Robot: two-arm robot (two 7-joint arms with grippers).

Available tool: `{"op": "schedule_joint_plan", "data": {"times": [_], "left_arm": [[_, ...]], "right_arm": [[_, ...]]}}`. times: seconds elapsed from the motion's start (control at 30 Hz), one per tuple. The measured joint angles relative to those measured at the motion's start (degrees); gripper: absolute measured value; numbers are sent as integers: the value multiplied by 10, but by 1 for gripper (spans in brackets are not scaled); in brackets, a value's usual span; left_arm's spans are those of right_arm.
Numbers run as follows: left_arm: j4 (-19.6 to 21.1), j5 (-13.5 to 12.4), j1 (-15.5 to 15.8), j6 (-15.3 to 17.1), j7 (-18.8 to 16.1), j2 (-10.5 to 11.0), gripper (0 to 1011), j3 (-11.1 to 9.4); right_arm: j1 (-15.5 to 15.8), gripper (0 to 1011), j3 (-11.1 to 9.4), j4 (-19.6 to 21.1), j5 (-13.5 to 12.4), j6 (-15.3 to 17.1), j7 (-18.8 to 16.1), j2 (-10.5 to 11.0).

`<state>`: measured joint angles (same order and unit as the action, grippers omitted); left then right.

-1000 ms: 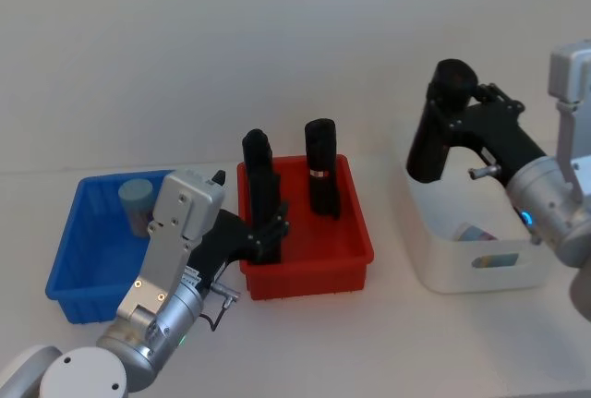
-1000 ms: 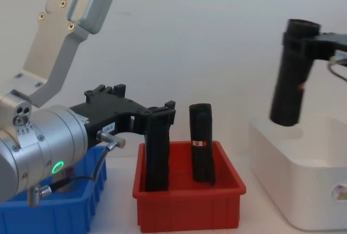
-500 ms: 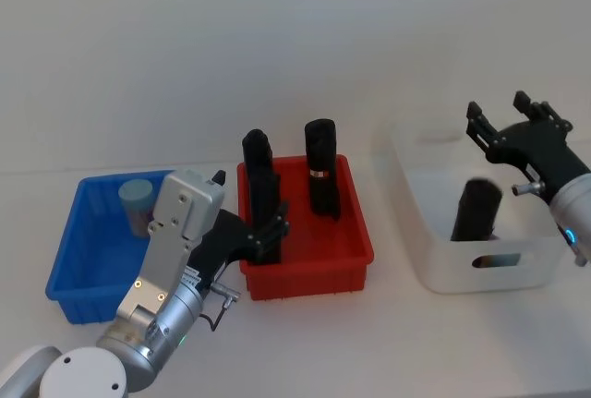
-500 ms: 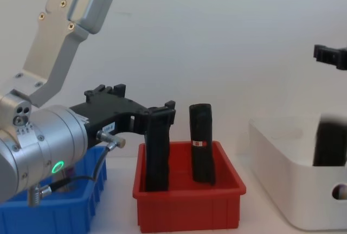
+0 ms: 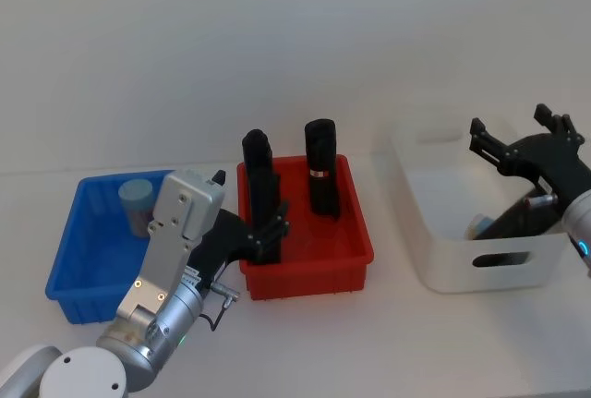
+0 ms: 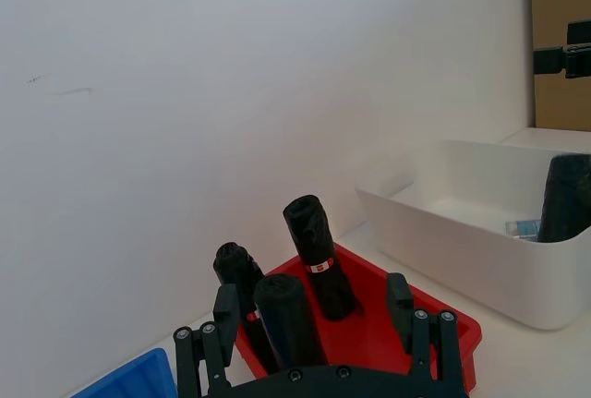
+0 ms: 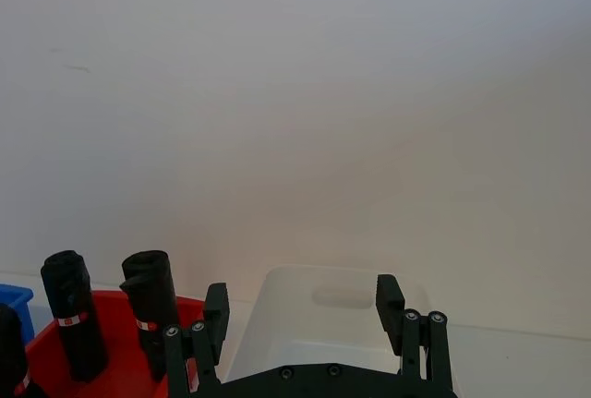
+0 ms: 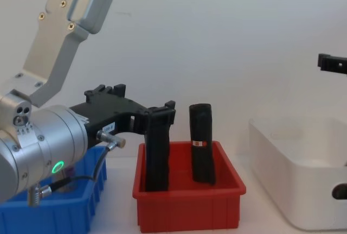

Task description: Pick the cotton swabs from the blue box and place them into the white box.

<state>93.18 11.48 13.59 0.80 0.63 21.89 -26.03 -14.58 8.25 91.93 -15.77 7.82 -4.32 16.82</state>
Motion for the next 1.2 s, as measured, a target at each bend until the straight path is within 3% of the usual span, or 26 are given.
{"op": "schedule_joint_plan", "data": {"times": [0.57,1.2], "left_arm": [[0,0,0,0,0,0,1004,0],[0,0,0,0,0,0,1004,0]], "right_arm": [[11,1002,-2,8,-3,0,0,4],[115,1001,34,70,-6,-42,4,20]]}}
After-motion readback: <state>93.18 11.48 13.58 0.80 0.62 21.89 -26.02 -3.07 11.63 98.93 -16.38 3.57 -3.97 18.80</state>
